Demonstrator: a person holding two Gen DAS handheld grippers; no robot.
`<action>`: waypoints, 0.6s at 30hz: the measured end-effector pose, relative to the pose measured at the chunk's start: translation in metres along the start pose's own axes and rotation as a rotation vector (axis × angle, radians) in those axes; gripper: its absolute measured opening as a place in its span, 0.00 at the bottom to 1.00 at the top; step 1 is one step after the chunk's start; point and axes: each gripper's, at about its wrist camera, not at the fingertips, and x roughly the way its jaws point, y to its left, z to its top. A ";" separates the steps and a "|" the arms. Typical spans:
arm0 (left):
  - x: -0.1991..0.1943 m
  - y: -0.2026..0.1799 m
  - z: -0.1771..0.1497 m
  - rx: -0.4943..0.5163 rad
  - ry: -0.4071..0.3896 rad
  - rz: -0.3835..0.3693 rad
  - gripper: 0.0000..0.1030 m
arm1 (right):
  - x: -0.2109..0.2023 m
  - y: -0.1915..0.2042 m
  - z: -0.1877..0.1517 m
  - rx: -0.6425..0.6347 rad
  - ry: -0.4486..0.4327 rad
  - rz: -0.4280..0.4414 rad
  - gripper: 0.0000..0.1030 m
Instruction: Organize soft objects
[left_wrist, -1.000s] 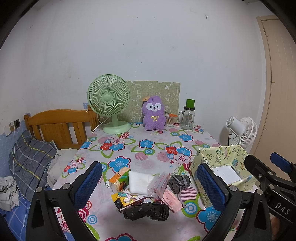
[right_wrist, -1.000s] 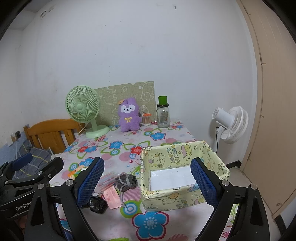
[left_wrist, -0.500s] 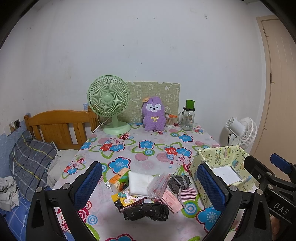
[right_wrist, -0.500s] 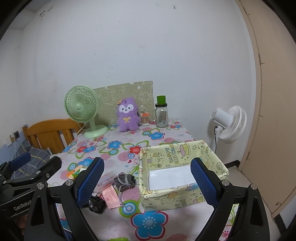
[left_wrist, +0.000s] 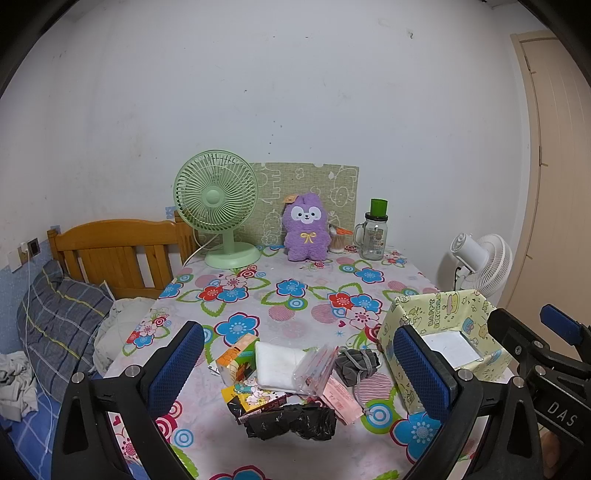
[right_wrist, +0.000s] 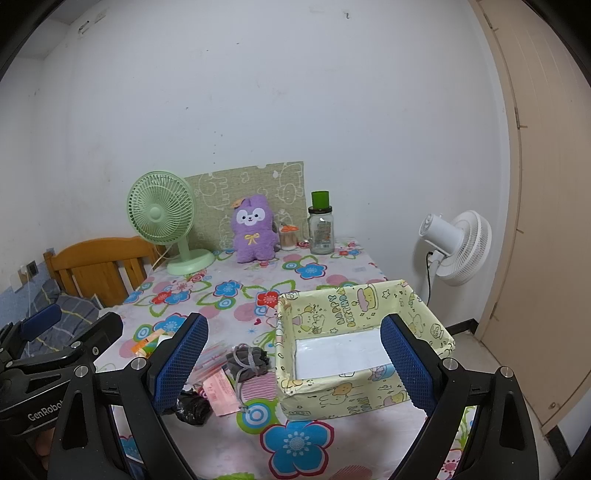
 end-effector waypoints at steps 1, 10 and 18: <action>0.000 0.000 0.000 0.000 0.000 0.000 1.00 | 0.000 0.000 0.000 0.000 0.000 -0.001 0.93; 0.000 0.000 0.000 0.000 -0.002 0.000 0.99 | -0.001 -0.002 0.001 0.002 -0.001 -0.007 0.93; 0.000 0.000 -0.001 -0.001 -0.001 0.000 0.99 | -0.001 -0.002 0.000 0.001 -0.001 -0.006 0.93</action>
